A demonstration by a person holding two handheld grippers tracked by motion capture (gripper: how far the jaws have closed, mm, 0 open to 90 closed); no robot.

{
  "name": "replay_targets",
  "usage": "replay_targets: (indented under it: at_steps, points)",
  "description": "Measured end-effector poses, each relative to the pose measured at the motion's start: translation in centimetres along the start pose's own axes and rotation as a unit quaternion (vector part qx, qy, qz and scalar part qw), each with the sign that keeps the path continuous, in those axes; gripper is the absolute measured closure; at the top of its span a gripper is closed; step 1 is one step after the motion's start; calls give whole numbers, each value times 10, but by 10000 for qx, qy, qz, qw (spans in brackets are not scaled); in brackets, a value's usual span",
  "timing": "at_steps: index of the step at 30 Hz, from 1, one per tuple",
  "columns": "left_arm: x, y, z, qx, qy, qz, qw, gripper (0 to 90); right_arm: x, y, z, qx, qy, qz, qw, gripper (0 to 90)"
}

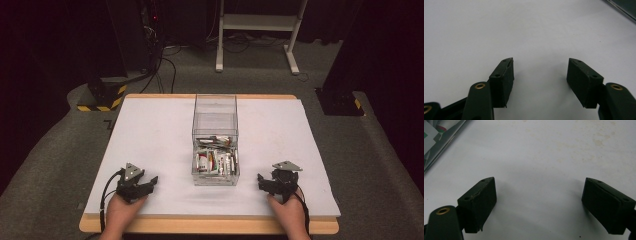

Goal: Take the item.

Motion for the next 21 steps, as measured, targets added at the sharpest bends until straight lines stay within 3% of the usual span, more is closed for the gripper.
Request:
replay_targets:
  at_steps: [8, 21]
  points:
    - [0, 0, 0, 11, 5, -9, 10000, 387, 3, 7, -5, 3, 81, 111, 9999, 125]
    - [0, 0, 1, 40, -25, 11, 10000, 392, 3, 8, -6, -7, 62, 106, 9999, 124]
Point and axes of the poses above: each handheld gripper's, and its own axes: y roughly backward along the jaws, z roughly out of its top, x roughly to its left, the point moved 7 cm from there along -y, roughly forward along the jaws, and after that the axes turned 8 degrees about -x, right-handed, at the moved point
